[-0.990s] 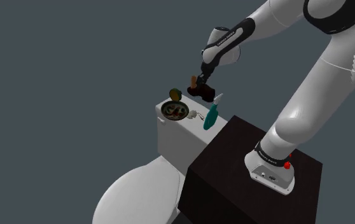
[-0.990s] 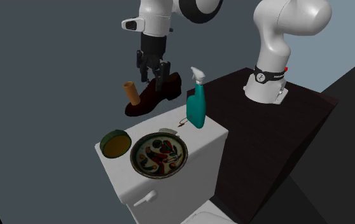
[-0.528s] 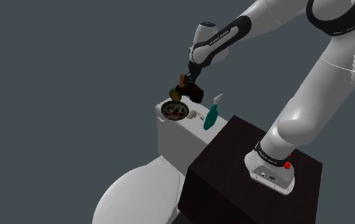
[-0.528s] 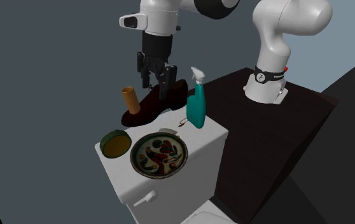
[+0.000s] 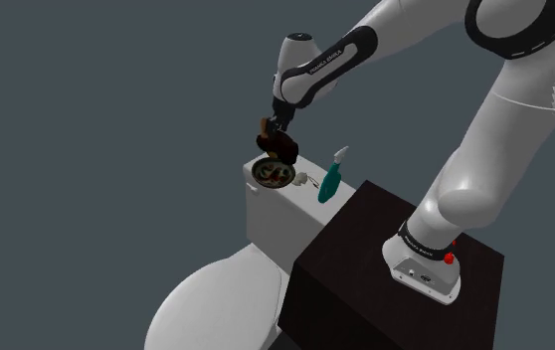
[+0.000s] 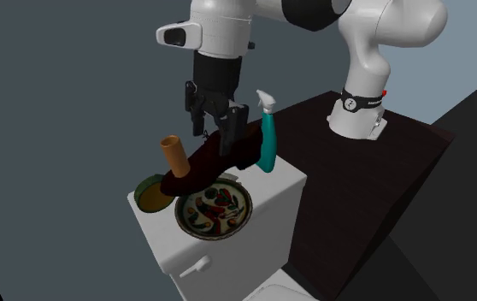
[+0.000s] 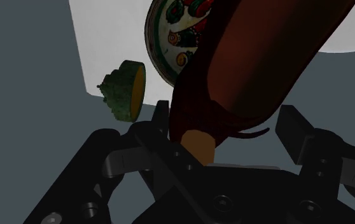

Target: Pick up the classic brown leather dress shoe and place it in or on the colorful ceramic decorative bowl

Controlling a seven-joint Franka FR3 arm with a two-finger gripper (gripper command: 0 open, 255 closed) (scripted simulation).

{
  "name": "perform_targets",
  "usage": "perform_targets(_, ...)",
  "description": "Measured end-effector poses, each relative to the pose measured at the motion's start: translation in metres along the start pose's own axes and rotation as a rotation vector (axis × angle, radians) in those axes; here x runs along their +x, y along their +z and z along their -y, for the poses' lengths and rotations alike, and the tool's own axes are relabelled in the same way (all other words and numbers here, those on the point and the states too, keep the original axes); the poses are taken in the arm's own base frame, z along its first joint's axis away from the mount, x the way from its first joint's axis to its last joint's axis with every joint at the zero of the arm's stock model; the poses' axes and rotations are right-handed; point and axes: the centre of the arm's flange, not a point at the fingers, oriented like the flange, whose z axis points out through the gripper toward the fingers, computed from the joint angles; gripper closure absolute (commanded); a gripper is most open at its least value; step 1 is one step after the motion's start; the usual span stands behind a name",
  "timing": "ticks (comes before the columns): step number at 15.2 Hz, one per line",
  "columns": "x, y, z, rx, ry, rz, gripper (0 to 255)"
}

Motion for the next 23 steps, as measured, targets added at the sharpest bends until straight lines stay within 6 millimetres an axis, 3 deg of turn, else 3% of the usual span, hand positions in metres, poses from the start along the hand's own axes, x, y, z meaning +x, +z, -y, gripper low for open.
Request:
perform_targets(17, -0.012, 0.09, 0.005, 0.0, 0.001, 0.001, 255)
perform_targets(23, -0.013, 0.096, 0.006, 0.0, 0.001, -0.001, 255)
